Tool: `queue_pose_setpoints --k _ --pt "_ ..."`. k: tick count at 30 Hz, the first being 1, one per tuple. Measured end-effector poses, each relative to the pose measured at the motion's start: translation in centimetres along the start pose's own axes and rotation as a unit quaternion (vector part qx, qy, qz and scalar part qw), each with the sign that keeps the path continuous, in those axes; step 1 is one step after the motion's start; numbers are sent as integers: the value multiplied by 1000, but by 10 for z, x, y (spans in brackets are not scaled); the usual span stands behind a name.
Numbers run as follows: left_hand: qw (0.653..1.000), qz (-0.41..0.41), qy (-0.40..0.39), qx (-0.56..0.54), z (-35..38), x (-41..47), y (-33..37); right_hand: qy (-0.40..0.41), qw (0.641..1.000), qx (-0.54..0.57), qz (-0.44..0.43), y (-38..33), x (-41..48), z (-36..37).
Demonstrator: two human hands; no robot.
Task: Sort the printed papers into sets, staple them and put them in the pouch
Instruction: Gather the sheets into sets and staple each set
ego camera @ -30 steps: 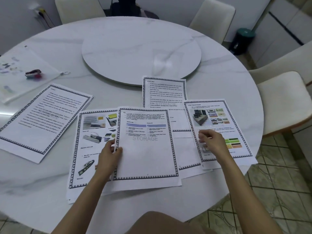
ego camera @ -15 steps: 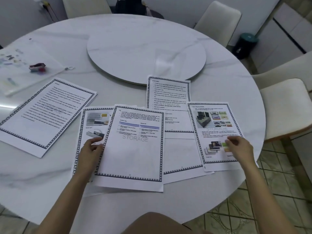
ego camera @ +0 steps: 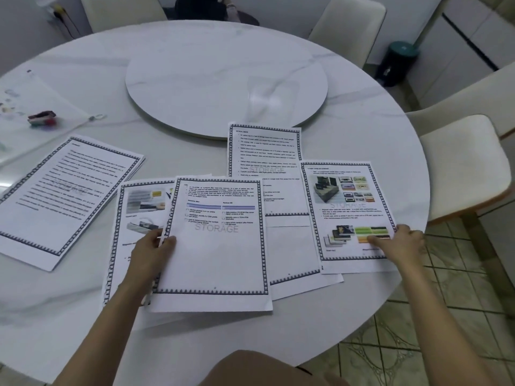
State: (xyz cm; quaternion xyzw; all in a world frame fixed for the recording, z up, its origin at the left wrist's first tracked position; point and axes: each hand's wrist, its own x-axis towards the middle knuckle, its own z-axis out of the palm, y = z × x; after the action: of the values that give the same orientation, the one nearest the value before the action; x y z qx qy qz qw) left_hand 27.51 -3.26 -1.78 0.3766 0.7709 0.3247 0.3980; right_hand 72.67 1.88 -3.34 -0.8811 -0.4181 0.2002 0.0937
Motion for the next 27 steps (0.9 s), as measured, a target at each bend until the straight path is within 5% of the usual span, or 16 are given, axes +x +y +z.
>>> queue_pose_setpoints --k 14,27 --pt "999 20 -25 5 20 -9 6 -61 997 -25 43 -5 3 -13" --pt "999 23 -38 16 36 -15 12 -53 995 81 41 6 10 -7"
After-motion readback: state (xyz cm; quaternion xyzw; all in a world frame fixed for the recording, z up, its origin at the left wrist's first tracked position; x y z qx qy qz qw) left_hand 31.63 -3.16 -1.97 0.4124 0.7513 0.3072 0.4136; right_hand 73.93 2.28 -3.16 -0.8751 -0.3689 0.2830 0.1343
